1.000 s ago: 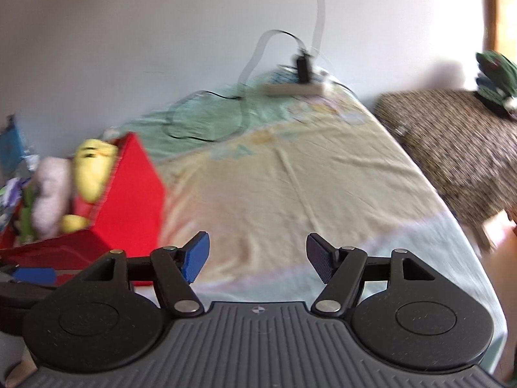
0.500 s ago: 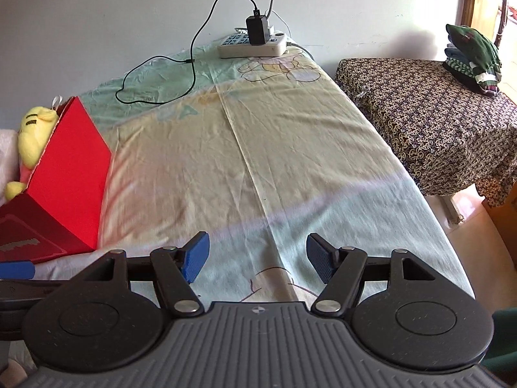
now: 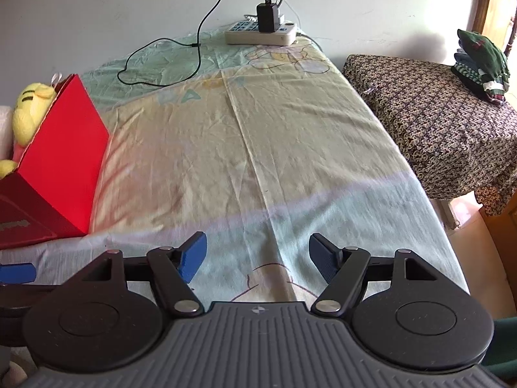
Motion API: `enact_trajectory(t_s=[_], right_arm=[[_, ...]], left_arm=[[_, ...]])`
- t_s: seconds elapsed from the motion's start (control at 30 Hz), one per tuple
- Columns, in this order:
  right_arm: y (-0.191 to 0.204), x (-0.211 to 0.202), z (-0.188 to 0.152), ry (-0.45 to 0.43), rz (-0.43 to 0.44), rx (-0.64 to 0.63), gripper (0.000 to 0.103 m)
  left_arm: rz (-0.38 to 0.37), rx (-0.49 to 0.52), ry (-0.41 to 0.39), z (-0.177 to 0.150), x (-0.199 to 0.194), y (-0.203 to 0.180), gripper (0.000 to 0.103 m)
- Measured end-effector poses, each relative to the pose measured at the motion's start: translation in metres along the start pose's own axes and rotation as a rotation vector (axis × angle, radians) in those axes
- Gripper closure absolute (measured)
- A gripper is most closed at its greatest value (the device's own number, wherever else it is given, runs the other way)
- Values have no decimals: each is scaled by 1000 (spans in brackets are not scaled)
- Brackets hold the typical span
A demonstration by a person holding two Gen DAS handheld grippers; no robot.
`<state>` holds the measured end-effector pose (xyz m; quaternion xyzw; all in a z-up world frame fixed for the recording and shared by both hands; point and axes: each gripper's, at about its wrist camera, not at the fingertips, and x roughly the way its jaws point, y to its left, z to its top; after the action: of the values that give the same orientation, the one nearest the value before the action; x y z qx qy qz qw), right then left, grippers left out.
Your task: Organize objects
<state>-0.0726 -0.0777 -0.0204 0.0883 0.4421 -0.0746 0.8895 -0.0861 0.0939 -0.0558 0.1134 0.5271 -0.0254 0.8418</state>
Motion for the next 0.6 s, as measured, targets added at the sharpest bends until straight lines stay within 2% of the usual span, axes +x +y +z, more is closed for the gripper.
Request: enact_trajectory(t_s=[0.23,0.6], right_arm=[[23,6,-1,30,51,-41,31],[76,4,5,54,63,-34,31]], left_arm=[[21,-43,23,-7,6,22,12],[47,-80,-45,0,-3,87,10]])
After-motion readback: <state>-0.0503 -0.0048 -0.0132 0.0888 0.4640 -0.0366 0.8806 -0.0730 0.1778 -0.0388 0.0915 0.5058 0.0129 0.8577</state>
